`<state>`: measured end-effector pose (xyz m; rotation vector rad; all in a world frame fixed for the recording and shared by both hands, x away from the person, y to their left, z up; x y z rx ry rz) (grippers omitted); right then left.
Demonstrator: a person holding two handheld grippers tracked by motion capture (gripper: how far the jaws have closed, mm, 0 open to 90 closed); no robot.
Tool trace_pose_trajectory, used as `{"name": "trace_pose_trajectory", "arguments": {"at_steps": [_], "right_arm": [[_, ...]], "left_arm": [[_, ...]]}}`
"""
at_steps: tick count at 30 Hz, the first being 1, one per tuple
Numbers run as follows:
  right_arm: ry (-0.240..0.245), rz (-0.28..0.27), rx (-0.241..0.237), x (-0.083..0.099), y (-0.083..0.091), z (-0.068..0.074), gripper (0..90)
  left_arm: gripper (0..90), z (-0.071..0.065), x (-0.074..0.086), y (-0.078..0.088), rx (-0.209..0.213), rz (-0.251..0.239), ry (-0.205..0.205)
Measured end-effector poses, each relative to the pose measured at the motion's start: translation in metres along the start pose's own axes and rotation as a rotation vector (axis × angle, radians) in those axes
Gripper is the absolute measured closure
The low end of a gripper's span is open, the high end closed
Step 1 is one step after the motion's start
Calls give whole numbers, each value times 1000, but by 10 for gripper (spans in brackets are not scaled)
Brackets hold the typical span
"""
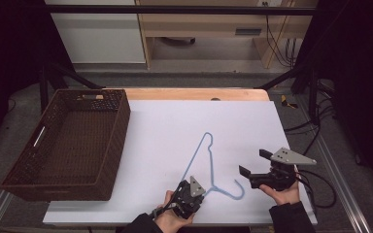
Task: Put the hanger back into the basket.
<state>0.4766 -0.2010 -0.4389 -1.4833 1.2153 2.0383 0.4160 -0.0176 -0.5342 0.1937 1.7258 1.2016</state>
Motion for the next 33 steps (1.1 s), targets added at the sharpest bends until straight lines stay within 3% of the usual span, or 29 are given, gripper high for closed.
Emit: {"name": "trace_pose_trajectory", "arguments": {"at_steps": [20,32,33], "right_arm": [[20,43,-51,13,3,16,36],[5,74,-79,32,10,21,45],[26,88,-73,35,11,23,43]], "left_arm": [[872,12,-9,21,28,-54,20],[872,19,-13,30,41,-83,50],[872,21,-14,32,45,-88,53]]}}
Point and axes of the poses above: each handheld gripper's, and its own axes: y roughly backward along the jaws, x roughly out of its underside, z roughly to its left, the point moved 9 cm from there along -y, roughly forward along the jaws, and after that the axes turned 2 degrees about z, right-handed, at the moved point
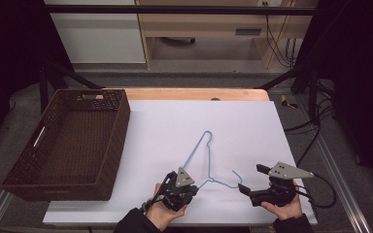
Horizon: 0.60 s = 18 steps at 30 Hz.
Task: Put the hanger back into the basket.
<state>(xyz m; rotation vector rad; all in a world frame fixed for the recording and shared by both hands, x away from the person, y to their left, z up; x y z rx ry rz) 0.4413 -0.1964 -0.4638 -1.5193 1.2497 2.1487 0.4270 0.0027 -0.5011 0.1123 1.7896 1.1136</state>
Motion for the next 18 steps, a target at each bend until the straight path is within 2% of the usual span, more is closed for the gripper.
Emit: {"name": "trace_pose_trajectory", "arguments": {"at_steps": [3,7,18], "right_arm": [[-1,0,-24,2,0,7,43],[5,12,-32,6,-1,11,43],[9,61,-86,16,-20,24,59]], "left_arm": [[872,2,-2,3,-2,-10,1],[872,3,-3,4,-2,-20,6],[872,6,-8,10,2,-42,14]]}}
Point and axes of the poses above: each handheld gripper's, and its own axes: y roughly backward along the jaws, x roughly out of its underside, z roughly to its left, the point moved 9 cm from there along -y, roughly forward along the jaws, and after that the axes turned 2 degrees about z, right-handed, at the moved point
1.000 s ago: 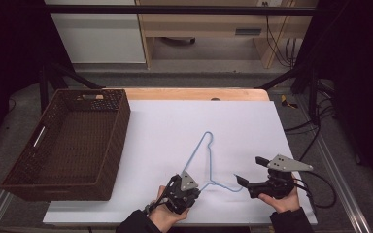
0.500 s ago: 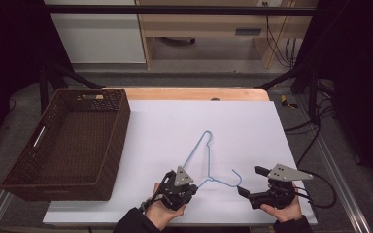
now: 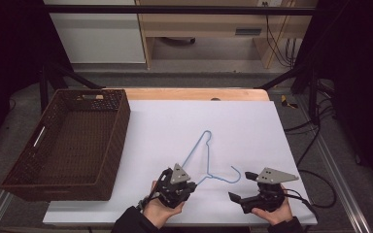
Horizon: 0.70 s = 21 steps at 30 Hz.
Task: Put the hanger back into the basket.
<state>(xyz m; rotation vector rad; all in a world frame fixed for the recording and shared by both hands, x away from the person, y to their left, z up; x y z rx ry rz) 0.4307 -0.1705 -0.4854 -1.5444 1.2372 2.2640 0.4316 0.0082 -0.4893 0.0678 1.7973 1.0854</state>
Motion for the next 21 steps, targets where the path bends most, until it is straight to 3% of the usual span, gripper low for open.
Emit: {"name": "trace_pose_trajectory", "arguments": {"at_steps": [8,21], "right_arm": [[-11,19,-36,6,-23,8,121],[-37,-51,-51,-4,-39,8,276]], "left_arm": [[872,-1,-1,0,4,-6,2],[872,0,-4,3,8,-21,8]]}}
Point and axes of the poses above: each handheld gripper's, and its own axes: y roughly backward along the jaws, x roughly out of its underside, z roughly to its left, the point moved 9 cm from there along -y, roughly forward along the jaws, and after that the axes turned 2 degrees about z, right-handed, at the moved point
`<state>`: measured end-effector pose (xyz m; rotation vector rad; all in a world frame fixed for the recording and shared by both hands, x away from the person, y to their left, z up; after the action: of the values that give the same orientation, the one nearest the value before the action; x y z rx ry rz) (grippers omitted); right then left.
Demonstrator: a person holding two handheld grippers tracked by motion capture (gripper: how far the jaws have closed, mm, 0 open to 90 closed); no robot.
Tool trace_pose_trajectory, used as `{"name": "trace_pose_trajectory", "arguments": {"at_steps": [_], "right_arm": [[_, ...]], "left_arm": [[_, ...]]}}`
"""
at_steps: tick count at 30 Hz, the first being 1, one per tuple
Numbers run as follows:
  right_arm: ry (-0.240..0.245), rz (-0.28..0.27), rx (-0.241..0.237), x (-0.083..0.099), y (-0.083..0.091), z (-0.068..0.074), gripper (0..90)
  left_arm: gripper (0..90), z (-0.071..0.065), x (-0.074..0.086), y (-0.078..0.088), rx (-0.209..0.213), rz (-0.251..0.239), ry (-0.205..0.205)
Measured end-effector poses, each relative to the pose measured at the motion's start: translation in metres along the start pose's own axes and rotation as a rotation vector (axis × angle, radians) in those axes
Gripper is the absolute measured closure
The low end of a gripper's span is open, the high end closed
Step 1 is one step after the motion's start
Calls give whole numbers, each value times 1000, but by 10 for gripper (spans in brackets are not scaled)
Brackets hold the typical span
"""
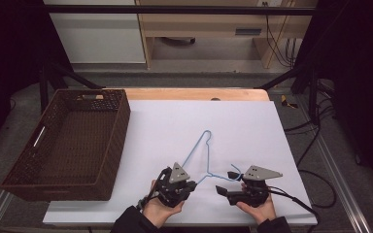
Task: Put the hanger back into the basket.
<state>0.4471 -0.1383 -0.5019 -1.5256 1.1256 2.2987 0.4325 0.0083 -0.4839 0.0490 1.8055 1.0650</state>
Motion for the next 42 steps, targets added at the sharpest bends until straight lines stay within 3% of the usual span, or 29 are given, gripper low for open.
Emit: {"name": "trace_pose_trajectory", "arguments": {"at_steps": [5,10,23,24,36,42], "right_arm": [[27,-1,3,-5,-9,5,293],[13,-15,12,-7,-11,3,329],[-3,-52,-20,-13,-12,5,521],[-2,-54,-25,-13,-13,5,574],[7,-75,-48,-16,-11,7,825],[7,-83,-62,-17,-10,8,851]], "left_arm": [[872,0,0,0,1,-2,0],[872,0,-1,0,2,-3,1],[872,-1,0,-1,5,2,-4],[872,-1,1,-2,5,4,-7],[872,-3,3,-4,9,14,-8],[872,-4,5,-7,8,21,-11]]}}
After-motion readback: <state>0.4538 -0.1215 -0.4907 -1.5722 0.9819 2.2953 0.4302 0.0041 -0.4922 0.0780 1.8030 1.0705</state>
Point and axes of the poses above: each handheld gripper's, and its own axes: y roughly backward along the jaws, x roughly out of its underside, z roughly to its left, the point moved 9 cm from there along -y, roughly forward along the jaws, and after that the axes turned 2 degrees about z, right-handed, at the moved point
